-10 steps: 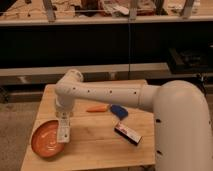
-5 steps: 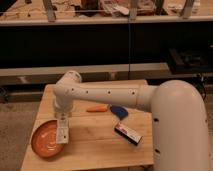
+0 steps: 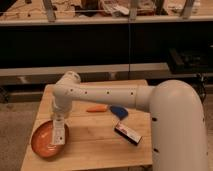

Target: Place the bottle in the ceramic bowl

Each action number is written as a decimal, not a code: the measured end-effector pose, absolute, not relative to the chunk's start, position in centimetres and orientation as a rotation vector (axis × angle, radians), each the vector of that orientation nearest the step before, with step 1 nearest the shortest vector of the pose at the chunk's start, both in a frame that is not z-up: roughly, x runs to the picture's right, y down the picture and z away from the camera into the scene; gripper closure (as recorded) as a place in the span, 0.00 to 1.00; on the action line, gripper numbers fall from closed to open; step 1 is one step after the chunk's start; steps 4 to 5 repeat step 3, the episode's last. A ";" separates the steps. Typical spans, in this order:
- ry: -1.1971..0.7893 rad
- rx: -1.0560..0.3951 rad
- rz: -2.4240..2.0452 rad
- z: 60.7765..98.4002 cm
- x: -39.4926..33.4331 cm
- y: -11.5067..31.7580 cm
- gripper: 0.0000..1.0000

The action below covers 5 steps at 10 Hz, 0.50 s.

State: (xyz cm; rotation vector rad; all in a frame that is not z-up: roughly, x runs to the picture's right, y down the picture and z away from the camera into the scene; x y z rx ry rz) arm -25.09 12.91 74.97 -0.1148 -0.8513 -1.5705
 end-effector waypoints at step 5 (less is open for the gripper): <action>-0.861 -0.110 -1.583 75.0 -25.3 13.2 0.31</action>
